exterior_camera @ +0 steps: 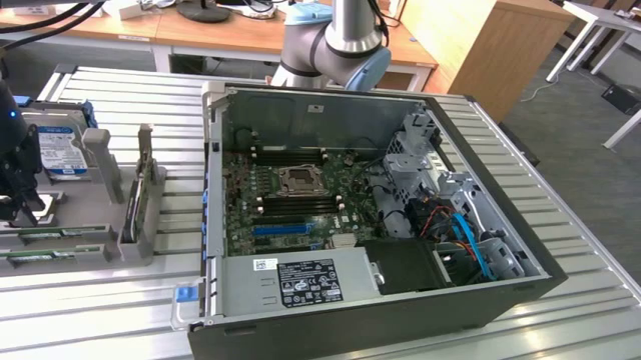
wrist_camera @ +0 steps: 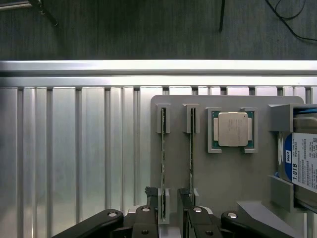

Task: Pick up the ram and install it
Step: 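Pick up the ram and move it above insertion slot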

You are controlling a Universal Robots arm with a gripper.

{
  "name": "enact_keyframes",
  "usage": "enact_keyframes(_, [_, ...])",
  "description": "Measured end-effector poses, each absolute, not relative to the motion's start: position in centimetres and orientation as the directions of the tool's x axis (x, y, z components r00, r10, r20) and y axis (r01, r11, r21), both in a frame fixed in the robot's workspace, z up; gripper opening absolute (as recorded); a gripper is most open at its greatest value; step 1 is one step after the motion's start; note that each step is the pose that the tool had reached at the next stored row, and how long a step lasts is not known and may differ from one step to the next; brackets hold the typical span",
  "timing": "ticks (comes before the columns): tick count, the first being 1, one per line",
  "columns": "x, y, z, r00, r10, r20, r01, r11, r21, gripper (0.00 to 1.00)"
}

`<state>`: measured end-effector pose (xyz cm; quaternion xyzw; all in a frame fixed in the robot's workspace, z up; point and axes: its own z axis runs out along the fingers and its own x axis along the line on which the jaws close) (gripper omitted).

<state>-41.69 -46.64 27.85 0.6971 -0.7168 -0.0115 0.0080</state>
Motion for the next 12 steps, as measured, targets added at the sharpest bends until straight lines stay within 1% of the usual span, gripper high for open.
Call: enact_keyframes(12, [-41.69,-46.65,26.95,-0.028,-1.000,-0.005,-0.999,0.028,0.027,0.30])
